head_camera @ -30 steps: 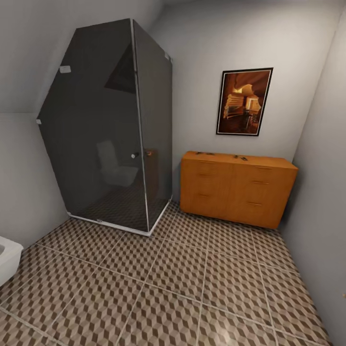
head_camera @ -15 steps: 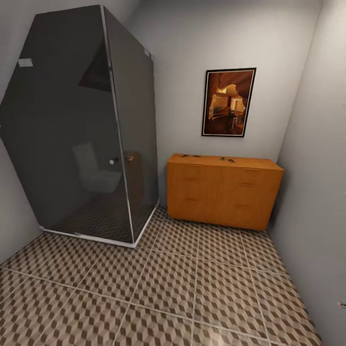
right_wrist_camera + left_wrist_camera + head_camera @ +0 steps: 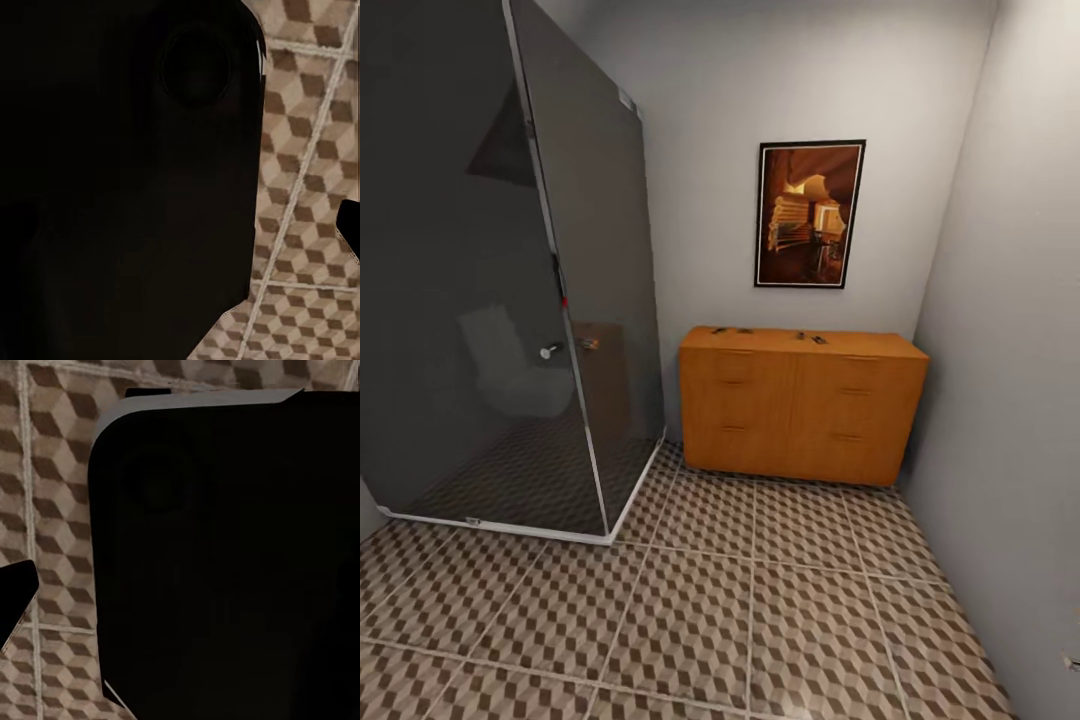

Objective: Take the four mousetraps from the cabinet in the bathroom and place them on the bathroom floor. Make sure all four end up on the same floor surface, and ensure that at least two of them are either under or directly next to the same bathroom sink.

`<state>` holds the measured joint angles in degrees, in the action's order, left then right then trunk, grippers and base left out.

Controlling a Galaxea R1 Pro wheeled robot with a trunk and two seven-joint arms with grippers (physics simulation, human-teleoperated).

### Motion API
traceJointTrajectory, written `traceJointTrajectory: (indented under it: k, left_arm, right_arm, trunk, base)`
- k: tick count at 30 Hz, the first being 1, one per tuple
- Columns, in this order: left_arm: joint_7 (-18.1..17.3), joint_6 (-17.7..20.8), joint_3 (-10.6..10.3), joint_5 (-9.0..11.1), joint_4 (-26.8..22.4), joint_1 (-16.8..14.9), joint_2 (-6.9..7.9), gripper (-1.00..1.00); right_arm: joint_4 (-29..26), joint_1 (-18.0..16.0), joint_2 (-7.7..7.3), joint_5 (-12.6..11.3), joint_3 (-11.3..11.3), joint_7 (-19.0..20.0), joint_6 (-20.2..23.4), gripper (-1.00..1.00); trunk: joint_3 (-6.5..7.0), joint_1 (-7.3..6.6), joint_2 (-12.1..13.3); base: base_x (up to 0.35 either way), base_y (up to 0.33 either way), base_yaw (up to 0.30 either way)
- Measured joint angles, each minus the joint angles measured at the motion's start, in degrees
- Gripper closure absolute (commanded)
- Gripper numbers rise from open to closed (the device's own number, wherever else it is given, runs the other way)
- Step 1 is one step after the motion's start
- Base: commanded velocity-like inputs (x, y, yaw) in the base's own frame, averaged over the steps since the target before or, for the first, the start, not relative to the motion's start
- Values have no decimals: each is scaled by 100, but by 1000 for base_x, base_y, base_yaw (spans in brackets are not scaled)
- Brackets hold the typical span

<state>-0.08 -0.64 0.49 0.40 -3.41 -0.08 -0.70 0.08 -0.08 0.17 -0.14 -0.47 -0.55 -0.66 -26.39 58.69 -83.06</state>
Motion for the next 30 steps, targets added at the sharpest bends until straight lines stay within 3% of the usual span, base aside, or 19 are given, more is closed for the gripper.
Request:
traceJointTrajectory:
  k: [19, 30]
  left_arm:
    - [7, 2, 6, 6, -2, 0, 0, -100]
    - [14, 5, 7, 35, -9, 0, 0, -100]
  right_arm:
    - [0, 0, 0, -16, -2, -6, -5, -100]
    - [0, 0, 0, 36, 45, -3, -6, -100]
  trunk:
    - [1, 0, 0]
    - [1, 0, 0]
  base:
    - [323, -5, -3]
    - [303, -125, 0]
